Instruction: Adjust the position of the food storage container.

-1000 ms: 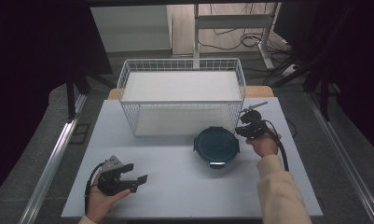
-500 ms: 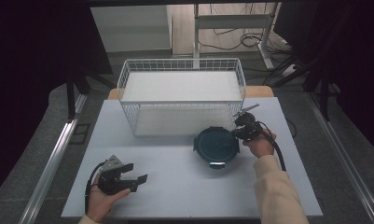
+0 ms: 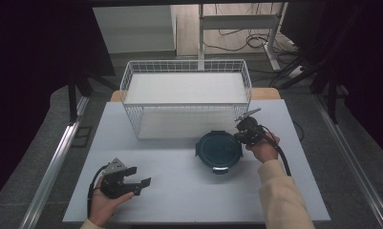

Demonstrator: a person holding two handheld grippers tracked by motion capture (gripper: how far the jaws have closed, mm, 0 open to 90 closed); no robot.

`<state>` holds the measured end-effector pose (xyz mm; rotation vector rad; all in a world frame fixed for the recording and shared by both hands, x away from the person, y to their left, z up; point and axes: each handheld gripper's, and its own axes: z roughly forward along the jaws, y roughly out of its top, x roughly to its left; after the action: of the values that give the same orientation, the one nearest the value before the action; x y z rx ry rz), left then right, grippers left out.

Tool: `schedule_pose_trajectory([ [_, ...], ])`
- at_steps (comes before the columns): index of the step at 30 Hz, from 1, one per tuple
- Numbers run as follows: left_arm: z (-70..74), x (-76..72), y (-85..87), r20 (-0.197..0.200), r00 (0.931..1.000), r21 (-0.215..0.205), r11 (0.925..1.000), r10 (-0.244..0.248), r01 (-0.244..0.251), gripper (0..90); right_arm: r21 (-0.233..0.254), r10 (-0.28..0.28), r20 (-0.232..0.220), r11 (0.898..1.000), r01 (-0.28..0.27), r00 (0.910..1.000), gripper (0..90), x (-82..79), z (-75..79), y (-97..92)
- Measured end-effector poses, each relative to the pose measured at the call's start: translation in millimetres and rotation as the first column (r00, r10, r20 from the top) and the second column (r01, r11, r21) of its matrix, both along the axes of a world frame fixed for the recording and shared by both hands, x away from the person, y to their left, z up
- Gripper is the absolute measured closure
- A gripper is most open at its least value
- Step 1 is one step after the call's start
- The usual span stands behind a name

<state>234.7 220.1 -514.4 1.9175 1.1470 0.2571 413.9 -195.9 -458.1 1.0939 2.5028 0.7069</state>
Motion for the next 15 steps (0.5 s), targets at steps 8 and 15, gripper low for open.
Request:
schedule_pose_trajectory([
  [8,-0.2,1.2,0.6,-0.006,1.0,-0.01,0.9999,0.007,-0.007,23.3,-0.003,0.046,-0.006,0.999,-0.046,0.9989,90.0,-11.3,-0.6,14.0],
  [15,-0.4,1.8,0.7,-0.008,0.9999,-0.008,0.9999,0.01,-0.011,23.3,-0.007,0.071,-0.005,0.997,-0.071,0.9975,90.0,-22.9,-1.2,25.8],
])
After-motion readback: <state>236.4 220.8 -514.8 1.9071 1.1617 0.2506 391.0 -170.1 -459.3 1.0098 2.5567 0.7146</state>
